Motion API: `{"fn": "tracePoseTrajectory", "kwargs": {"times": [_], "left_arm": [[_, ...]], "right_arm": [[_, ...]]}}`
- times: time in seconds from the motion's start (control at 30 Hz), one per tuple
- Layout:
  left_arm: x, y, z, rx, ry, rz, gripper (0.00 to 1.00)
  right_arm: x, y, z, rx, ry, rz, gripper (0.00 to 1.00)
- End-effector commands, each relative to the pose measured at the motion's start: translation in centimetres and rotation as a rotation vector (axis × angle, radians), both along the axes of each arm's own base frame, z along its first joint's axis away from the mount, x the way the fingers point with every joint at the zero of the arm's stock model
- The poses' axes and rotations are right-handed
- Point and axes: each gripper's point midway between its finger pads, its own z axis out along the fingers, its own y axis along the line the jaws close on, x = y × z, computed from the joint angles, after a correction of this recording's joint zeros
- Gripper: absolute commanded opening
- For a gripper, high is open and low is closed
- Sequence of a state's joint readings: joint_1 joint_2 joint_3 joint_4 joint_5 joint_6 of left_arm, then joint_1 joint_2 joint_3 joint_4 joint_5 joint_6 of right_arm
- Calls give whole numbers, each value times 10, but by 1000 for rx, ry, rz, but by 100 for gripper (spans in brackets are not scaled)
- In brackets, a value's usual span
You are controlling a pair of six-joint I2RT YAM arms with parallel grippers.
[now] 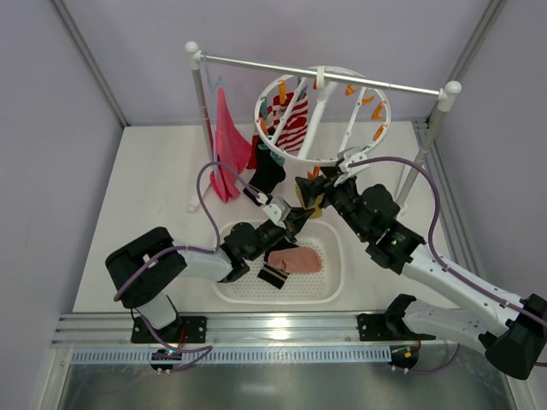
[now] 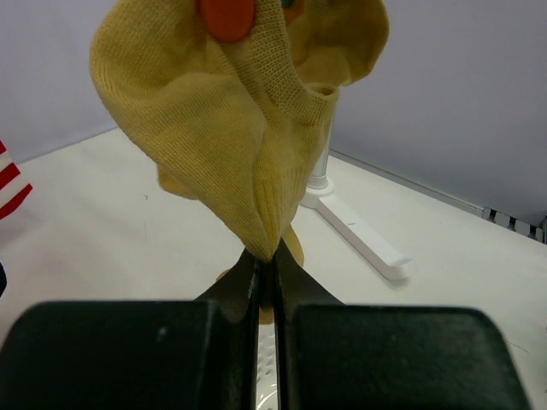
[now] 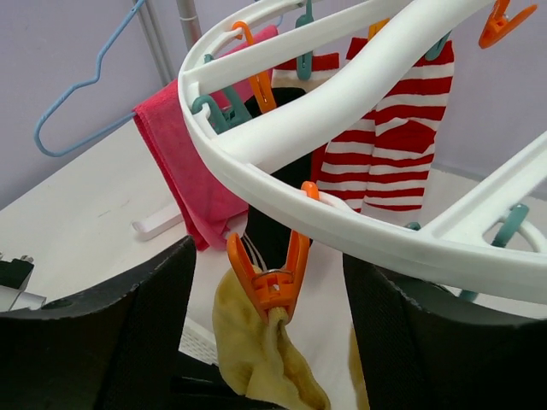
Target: Remove the socks clipped to the hanger
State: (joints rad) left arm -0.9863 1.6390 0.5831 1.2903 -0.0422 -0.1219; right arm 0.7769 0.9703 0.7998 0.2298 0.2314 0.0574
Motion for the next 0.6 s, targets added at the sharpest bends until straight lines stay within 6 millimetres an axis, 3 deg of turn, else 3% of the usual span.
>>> {"fn": "tracePoseTrajectory", "kwargs": {"times": [0.0, 0.07, 0.2, 0.37, 0.4, 0.57], "left_arm": [[-1, 8, 44, -122, -103, 19, 0], [-1, 8, 44, -124, -101, 17, 0], [-1, 7, 43, -124, -98, 15, 0], [0, 6, 42, -120, -96, 15, 0], [-1, 6, 42, -122, -96, 13, 0], [0, 6, 40, -117, -95, 15, 0]], "right_arm": [[0, -10, 34, 79, -93, -39, 70], [1, -11, 34, 73, -99, -40, 62], [3, -9, 32, 61, -98, -42, 34], [5, -11, 30, 55, -97, -58, 16], [6, -11, 29, 53, -96, -63, 7], [6, -13, 29, 59, -109, -70, 4]]}}
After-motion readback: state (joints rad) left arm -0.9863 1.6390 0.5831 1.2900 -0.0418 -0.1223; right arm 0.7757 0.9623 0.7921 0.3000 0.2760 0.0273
